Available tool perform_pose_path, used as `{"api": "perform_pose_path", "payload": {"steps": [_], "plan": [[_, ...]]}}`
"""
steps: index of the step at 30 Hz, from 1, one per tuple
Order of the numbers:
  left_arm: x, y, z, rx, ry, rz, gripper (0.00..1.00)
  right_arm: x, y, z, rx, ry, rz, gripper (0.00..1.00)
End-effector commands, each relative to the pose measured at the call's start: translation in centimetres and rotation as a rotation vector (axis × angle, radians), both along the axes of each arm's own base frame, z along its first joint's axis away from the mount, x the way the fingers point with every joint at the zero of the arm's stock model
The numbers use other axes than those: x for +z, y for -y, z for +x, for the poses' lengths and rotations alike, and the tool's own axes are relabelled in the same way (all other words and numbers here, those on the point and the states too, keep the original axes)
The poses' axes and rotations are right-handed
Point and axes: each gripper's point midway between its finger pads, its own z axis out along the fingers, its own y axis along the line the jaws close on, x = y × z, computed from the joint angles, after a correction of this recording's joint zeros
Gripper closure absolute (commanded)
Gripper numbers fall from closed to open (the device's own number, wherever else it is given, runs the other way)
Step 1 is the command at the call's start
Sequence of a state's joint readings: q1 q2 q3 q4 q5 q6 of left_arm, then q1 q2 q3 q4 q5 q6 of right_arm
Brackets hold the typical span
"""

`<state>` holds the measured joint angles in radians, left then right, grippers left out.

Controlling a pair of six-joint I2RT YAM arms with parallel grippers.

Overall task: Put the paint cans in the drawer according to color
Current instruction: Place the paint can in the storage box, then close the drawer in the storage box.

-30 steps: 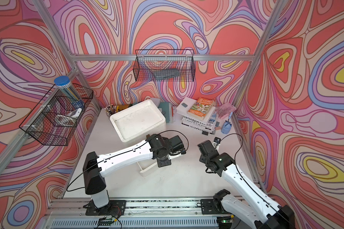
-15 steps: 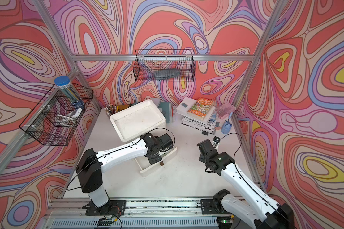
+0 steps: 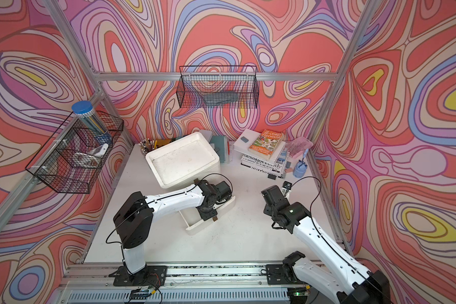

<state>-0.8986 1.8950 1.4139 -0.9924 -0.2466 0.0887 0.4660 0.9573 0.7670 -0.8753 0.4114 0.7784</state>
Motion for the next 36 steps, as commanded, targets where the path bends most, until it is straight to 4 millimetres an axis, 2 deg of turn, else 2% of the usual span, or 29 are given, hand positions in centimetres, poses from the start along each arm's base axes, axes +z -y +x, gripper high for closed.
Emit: {"api": "perform_pose_path", "payload": {"steps": [1,6,7,9,13,15,18,21,23,25,28,32,36], "plan": [[-0.9,0.0,-0.2,0.022,-0.020,0.004,0.58,0.7,0.1,0.2,-0.007,0.025,0.004,0.44],[0.0,0.2,0.4,0.023,0.008,-0.002,0.51,0.8,0.1,0.4,0.003,0.026,-0.003,0.44],[0.5,0.2,0.5,0.023,0.018,-0.004,0.51,0.8,0.1,0.4,0.005,0.027,-0.005,0.44],[2.8,0.5,1.0,0.028,0.057,-0.028,0.51,0.9,-0.1,0.6,0.020,0.027,-0.008,0.44],[10.9,2.1,2.5,0.022,0.221,-0.216,0.51,1.1,-1.3,1.4,0.096,0.042,0.004,0.44],[15.7,2.5,3.5,0.026,0.349,-0.325,0.52,1.2,-2.6,2.1,0.156,0.057,0.035,0.44],[22.4,1.3,5.5,0.096,0.600,-0.421,0.50,1.4,-4.6,3.3,0.242,0.081,0.080,0.44],[27.2,-0.9,6.6,0.171,0.794,-0.450,0.39,1.5,-7.1,4.5,0.344,0.098,0.137,0.44],[28.4,-2.0,6.9,0.195,0.838,-0.442,0.31,1.5,-9.3,5.0,0.426,0.103,0.199,0.45],[28.5,-3.1,7.3,0.213,0.839,-0.415,0.27,1.2,-11.6,4.8,0.515,0.102,0.244,0.45],[28.3,-5.5,8.1,0.299,0.831,-0.392,0.24,0.4,-16.0,3.2,0.696,0.121,0.207,0.45],[27.7,-7.5,9.0,0.430,0.770,-0.490,0.21,-1.5,-21.6,0.6,0.899,0.170,0.165,0.44],[26.0,-8.7,9.6,0.527,0.685,-0.549,0.21,-3.3,-24.2,-1.0,0.992,0.244,0.095,0.44]]}}
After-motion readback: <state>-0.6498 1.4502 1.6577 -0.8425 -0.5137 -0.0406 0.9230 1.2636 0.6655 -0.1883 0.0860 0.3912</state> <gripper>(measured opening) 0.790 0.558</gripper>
